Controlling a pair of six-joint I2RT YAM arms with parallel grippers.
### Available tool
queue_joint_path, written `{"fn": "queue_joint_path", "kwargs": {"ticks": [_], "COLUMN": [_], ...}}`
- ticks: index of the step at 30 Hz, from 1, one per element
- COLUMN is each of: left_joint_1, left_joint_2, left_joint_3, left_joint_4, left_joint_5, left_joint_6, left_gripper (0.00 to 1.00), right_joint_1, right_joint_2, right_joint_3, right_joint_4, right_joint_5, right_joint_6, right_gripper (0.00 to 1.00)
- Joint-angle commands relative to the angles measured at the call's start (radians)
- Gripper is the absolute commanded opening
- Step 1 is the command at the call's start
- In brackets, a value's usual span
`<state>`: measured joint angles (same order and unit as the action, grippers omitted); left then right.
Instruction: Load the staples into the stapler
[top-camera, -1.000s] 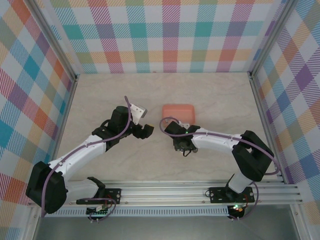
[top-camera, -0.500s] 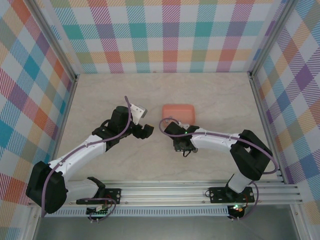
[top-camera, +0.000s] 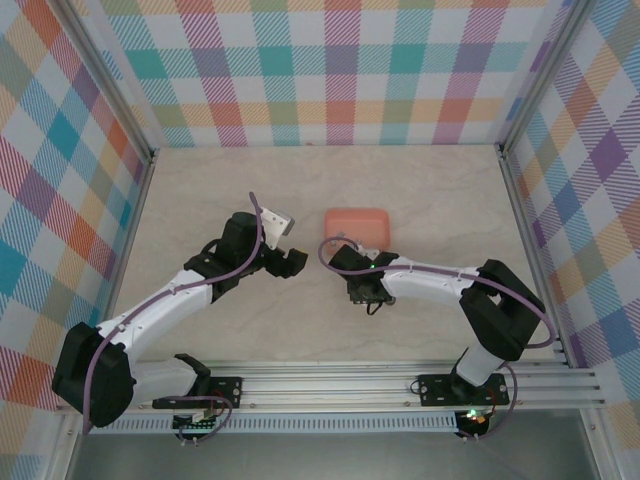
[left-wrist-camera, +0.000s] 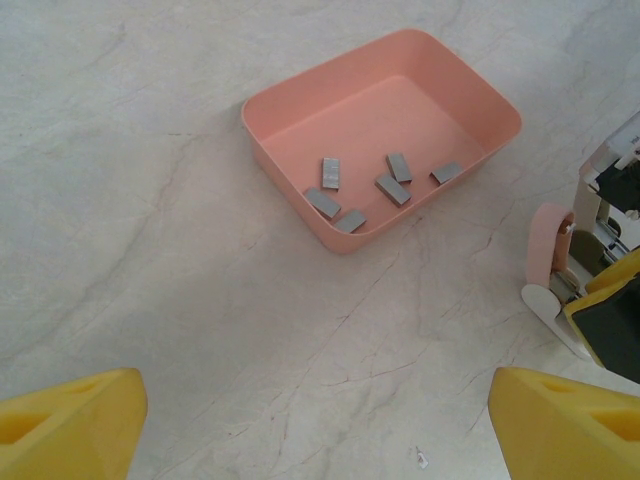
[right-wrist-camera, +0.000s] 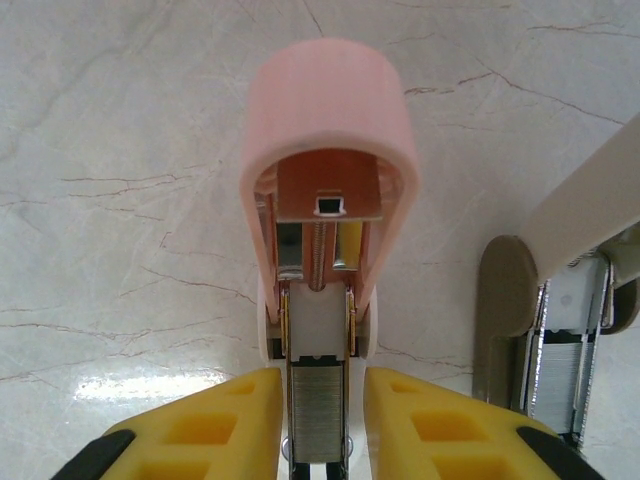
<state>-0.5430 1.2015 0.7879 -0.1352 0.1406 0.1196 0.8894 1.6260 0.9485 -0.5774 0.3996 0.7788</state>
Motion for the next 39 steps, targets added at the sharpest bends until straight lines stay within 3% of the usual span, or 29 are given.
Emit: {"fn": "queue_joint_path", "kwargs": {"ticks": [1, 10, 22, 28, 39], "left_joint_1": [-0.011, -0.011, -0.011, -0.012, -0.149], "left_joint_2": [0.003, 0.018, 0.061, 0.145, 0.366], "left_joint_3": [0.006, 0.02, 0.073, 0.165, 0.354], "left_joint_4": [-0.004, -0.001, -0.044, -0.093, -0.079], "left_joint_5": [0.006, 0.014, 0.087, 0.172, 0.169], "left_joint_6": [-0.009, -0.042, -0.057, -0.133, -0.171], "left_gripper": [0.89, 0.86, 0.85, 0.83, 0.77], "right_joint_1": [-0.004, -0.011, -0.103, -0.131, -0.19], "right_joint_2": [-0.053, -0.243, -0.491, -0.587, -0.696], "right_joint_3": [-0.002, -0.052, -0.251, -0.315, -0.42], "right_joint_4": [-0.025, -0.027, 0.159, 0.163, 0.195], "right_joint_5": [0.007, 0.033, -0.125, -0.173, -0.342], "right_joint_6": [0.015, 0.035, 0.067, 0.077, 0.059], "right_gripper": [0.3, 0.33, 0.36, 0.4, 0.39]}}
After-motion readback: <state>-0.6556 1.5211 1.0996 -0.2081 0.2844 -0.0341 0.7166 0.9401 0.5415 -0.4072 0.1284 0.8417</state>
